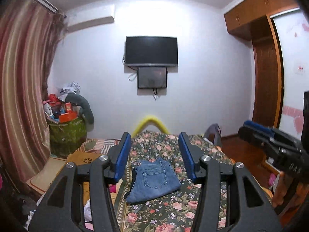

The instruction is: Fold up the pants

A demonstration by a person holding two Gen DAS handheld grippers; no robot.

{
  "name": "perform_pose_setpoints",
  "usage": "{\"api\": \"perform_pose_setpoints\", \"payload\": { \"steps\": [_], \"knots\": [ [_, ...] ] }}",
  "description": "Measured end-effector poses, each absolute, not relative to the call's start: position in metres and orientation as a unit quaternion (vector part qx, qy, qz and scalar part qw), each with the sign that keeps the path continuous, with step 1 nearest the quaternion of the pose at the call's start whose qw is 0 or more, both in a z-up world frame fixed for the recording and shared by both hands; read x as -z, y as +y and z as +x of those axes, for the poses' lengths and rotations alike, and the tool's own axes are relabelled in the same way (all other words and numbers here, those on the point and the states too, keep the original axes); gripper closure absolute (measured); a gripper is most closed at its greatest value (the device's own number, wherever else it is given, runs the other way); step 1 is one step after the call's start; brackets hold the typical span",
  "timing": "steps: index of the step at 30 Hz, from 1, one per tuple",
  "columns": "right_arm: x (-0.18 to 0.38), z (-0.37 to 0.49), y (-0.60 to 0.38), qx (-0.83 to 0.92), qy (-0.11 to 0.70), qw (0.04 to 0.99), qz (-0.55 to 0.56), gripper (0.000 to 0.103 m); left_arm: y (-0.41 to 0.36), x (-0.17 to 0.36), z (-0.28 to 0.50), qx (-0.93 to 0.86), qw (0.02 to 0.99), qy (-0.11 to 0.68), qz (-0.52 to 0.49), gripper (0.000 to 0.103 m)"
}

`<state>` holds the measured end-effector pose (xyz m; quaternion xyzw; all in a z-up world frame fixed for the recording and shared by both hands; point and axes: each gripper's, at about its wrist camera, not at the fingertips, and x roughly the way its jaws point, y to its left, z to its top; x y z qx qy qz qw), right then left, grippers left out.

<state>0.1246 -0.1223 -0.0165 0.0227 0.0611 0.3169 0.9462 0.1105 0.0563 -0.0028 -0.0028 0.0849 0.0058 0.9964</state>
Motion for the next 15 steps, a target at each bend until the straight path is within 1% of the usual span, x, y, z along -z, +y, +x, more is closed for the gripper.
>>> {"api": "perform_pose_setpoints", "payload": {
  "steps": [1, 2, 3, 4, 6, 8, 9, 11, 13, 15],
  "knots": [
    [0.019, 0.123, -0.123, -0.316, 0.063, 0.946, 0.026, 0.062, 0.055, 0.004, 0.105, -0.010, 0.997, 0.078, -0.005, 0.044],
    [0.021, 0.121, -0.124, -0.313, 0.064, 0.947, 0.028, 0.057, 0.054, 0.007, 0.098, -0.010, 0.997, 0.072, -0.007, 0.039],
    [0.025, 0.120, -0.125, -0.309, 0.064, 0.949, 0.029, 0.050, 0.053, 0.009, 0.094, -0.008, 0.997, 0.070, -0.007, 0.032],
    [0.028, 0.118, -0.126, -0.299, 0.064, 0.952, 0.028, 0.045, 0.051, 0.012, 0.091, -0.009, 0.998, 0.070, -0.006, 0.029],
    [0.031, 0.117, -0.129, -0.281, 0.060, 0.957, 0.035, 0.029, 0.048, 0.017, 0.086, -0.016, 0.998, 0.065, -0.003, 0.008],
    [0.032, 0.115, -0.134, -0.273, 0.064, 0.959, 0.044, 0.023, 0.045, 0.022, 0.080, -0.020, 0.998, 0.057, -0.001, 0.001],
    [0.032, 0.115, -0.135, -0.269, 0.066, 0.960, 0.047, 0.020, 0.044, 0.023, 0.078, -0.019, 0.998, 0.057, 0.000, 0.001],
    [0.032, 0.117, -0.137, -0.259, 0.069, 0.962, 0.048, 0.018, 0.043, 0.026, 0.076, -0.007, 0.998, 0.067, -0.003, 0.001],
    [0.031, 0.112, -0.138, -0.251, 0.068, 0.964, 0.048, 0.013, 0.044, 0.029, 0.076, -0.002, 0.997, 0.072, -0.009, 0.001],
    [0.031, 0.106, -0.141, -0.248, 0.061, 0.966, 0.051, 0.001, 0.044, 0.030, 0.074, 0.000, 0.997, 0.075, -0.013, 0.000]
  ]
}}
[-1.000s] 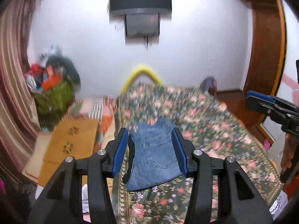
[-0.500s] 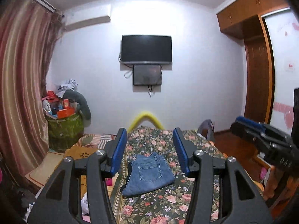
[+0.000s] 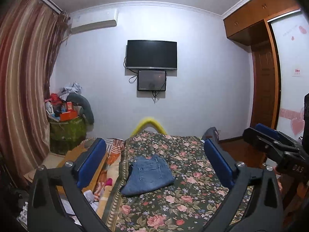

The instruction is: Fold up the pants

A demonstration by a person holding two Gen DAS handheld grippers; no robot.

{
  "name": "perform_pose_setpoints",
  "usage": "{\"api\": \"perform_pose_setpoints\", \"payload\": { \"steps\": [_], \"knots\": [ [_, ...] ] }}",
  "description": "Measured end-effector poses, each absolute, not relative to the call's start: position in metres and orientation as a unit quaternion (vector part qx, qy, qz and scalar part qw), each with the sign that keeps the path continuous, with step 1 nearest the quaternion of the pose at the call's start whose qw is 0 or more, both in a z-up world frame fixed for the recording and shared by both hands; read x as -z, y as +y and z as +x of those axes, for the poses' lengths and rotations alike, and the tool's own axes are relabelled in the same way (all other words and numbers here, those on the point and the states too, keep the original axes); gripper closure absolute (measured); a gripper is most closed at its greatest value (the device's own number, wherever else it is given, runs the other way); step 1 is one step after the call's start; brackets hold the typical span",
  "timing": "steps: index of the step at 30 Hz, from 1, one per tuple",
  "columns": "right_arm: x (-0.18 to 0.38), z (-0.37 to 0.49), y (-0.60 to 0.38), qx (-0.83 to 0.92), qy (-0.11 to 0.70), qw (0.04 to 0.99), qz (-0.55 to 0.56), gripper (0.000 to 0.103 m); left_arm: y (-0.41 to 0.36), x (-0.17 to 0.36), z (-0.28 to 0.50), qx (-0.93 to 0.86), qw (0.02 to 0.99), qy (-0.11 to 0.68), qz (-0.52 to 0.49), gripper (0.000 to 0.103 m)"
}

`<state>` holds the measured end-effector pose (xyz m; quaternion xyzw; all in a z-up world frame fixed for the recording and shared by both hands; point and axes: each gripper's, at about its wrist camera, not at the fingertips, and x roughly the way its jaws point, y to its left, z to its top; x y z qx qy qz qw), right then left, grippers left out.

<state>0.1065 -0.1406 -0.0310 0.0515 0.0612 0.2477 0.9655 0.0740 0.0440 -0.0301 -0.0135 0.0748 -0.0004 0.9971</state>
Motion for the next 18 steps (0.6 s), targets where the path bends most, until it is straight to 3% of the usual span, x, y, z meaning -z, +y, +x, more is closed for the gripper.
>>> {"api": "perform_pose_setpoints", "payload": {
  "steps": [18],
  "knots": [
    [0.039, 0.088, -0.137, -0.238, 0.059, 0.969, 0.030, 0.000, 0.040, 0.039, 0.070, -0.006, 0.997, 0.077, -0.015, 0.000]
  ]
}}
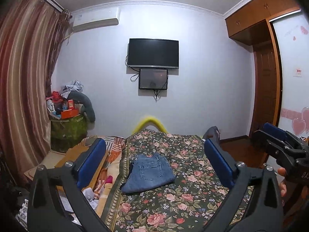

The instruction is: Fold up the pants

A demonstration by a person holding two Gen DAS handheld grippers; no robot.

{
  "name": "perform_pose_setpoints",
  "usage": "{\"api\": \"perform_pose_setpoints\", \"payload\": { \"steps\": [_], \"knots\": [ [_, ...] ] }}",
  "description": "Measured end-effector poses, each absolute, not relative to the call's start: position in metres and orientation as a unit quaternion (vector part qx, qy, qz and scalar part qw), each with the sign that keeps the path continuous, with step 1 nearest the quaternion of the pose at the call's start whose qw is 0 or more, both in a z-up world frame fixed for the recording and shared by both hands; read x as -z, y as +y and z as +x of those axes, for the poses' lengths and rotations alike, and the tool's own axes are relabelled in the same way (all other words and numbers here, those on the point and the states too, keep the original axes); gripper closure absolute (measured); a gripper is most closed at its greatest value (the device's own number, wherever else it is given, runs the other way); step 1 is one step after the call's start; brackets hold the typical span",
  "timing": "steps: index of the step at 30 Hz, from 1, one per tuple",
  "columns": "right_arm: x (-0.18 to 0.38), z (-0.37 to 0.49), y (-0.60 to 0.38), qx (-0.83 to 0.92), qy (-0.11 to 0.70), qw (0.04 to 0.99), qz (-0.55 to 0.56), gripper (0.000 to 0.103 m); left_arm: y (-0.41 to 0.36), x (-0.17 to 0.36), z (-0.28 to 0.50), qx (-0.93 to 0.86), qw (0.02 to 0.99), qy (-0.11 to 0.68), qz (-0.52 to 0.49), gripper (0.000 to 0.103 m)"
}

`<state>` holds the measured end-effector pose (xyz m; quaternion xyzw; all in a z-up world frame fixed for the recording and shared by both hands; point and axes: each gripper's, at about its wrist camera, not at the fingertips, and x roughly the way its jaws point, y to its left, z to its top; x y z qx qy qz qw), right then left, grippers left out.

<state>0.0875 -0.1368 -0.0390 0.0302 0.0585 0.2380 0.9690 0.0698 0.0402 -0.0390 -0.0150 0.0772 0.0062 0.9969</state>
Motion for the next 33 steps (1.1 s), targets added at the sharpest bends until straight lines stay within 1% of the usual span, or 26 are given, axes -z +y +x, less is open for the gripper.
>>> {"api": "perform_pose_setpoints", "payload": {
  "steps": [33],
  "knots": [
    [0.040, 0.090, -0.137, -0.235, 0.076, 0.969, 0.029, 0.000, 0.041, 0.049, 0.081, -0.007, 0.995, 0.095, -0.025, 0.000]
  ]
}}
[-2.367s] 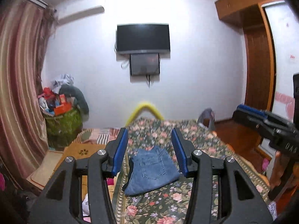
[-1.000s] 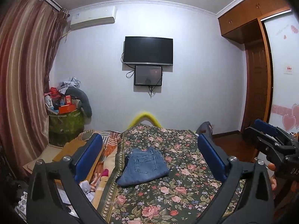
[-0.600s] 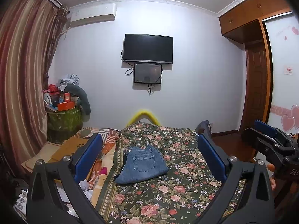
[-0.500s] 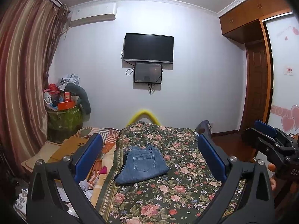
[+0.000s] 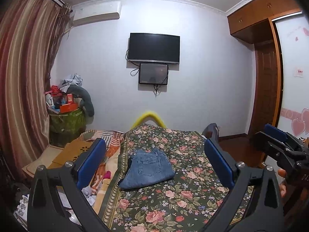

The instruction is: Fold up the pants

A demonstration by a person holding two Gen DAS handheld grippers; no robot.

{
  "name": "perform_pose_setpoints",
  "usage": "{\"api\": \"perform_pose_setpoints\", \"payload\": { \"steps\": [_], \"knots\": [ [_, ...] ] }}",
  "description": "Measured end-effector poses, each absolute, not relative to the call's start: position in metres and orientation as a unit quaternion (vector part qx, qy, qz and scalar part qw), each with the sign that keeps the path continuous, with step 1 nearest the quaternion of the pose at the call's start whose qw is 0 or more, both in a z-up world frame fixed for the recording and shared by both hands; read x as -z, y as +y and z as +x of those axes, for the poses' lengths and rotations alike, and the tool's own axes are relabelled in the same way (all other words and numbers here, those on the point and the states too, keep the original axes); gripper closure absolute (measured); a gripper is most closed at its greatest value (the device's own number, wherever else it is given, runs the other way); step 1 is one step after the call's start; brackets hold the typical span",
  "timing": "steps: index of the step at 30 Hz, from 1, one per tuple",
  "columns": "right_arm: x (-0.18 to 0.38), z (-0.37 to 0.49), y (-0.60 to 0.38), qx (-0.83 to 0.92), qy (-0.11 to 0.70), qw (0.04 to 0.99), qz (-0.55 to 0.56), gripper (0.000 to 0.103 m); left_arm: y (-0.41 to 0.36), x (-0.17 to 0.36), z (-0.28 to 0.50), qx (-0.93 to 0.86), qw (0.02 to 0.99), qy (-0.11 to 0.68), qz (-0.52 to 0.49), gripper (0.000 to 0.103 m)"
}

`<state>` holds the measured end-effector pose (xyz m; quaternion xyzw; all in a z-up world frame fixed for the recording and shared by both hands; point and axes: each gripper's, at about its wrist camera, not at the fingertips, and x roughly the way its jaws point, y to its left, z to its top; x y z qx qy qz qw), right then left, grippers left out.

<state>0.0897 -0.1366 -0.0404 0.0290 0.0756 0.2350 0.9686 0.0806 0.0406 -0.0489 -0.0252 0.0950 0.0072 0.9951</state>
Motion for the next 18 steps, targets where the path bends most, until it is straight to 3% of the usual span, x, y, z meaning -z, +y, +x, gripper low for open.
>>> {"api": "perform_pose_setpoints", "payload": {
  "steps": [18],
  "knots": [
    [0.0406, 0.0907, -0.1367, -0.237, 0.080, 0.968, 0.032, 0.000, 0.0329, 0.0491, 0.0813, 0.016, 0.995, 0.102, -0.014, 0.000]
  ]
}}
